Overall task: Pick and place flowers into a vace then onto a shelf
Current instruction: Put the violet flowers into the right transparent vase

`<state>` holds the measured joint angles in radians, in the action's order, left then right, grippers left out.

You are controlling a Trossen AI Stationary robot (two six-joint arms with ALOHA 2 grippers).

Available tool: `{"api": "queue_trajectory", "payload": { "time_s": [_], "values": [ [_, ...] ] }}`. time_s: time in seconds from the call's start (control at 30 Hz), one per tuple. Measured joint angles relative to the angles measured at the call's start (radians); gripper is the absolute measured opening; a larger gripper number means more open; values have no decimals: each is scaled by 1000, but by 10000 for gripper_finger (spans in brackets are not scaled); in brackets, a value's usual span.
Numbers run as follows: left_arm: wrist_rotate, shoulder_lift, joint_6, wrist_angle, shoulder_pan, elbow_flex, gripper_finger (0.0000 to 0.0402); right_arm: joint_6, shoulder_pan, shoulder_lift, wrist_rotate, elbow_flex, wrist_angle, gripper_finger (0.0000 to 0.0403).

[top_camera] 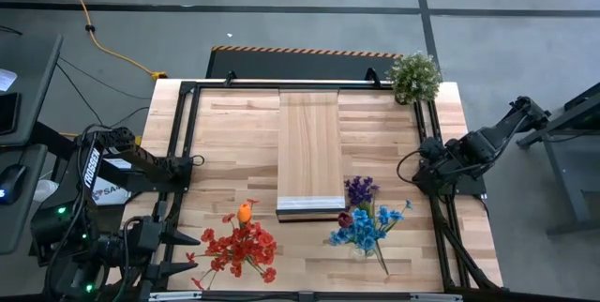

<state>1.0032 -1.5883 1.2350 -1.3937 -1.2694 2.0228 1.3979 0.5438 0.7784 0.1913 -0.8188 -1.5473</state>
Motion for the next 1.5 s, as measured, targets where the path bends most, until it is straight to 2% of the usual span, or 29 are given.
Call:
{"api": "queue_trajectory", "payload": {
  "time_s": [0.67,1.07,1.37,1.5],
  "values": [
    [-2,0,0,0,0,0,232,-10,0,0,-4,0,195,213],
    [-7,0,-22,0,0,0,232,84,0,0,-12,0,262,212],
    [-7,0,-27,0,0,0,232,90,-1,15,16,1,341,211],
    [-8,0,-27,0,0,0,232,97,-23,11,21,44,352,211]
  ]
}}
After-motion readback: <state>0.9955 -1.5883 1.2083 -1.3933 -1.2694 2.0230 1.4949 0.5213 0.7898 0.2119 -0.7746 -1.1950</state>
